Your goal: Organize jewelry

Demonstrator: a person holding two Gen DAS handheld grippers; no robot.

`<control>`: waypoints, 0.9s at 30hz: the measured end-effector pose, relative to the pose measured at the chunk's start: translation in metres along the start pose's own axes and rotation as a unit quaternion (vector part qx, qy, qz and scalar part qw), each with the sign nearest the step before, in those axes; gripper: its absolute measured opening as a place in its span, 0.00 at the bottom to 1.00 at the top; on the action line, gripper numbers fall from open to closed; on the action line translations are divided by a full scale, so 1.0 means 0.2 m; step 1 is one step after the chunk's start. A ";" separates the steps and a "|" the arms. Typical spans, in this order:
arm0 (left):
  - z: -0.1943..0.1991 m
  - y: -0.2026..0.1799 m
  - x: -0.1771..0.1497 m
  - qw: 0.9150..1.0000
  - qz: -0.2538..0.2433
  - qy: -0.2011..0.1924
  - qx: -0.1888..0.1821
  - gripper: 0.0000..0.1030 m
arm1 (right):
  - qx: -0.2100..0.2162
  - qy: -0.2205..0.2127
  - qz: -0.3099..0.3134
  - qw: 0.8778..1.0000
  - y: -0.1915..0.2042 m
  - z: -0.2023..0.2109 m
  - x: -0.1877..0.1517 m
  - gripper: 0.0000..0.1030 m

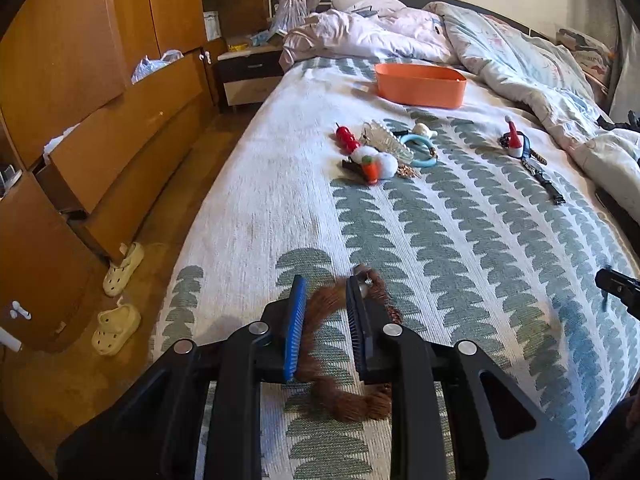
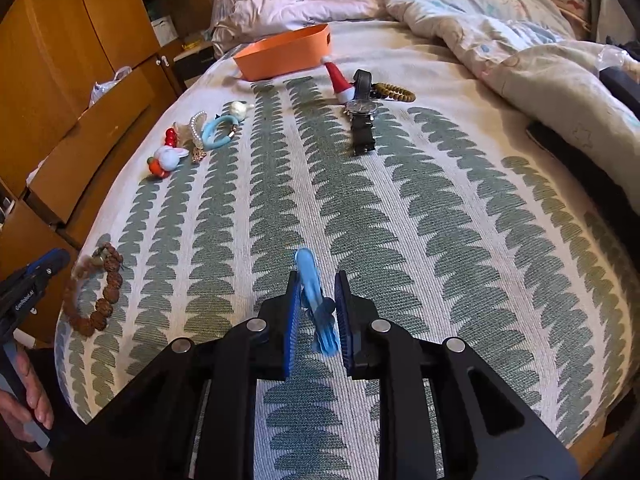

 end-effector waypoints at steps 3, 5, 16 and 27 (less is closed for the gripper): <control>0.01 0.01 0.01 1.000 -0.001 -0.006 0.005 0.21 | -0.005 -0.004 0.005 1.000 0.01 0.01 0.00 0.19; 0.00 0.01 0.01 1.000 0.002 -0.004 0.007 0.21 | -0.009 -0.010 0.009 1.000 0.01 0.02 0.01 0.20; -0.01 0.01 0.02 1.000 0.003 -0.008 0.004 0.26 | -0.012 -0.028 0.002 1.000 -0.01 0.05 0.03 0.23; -0.01 0.02 0.06 1.000 0.010 -0.025 -0.007 0.38 | -0.013 -0.040 -0.008 0.999 -0.01 0.06 0.06 0.34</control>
Point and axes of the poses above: each gripper's, at about its wrist camera, not at the fingertips, and z roughly against the way its jaws point, y to its left, x to its top, the point moved 2 cm from there along -z, roughly the way its jaws point, and after that the axes turned 12 degrees about -y, right-handed, at the moved point
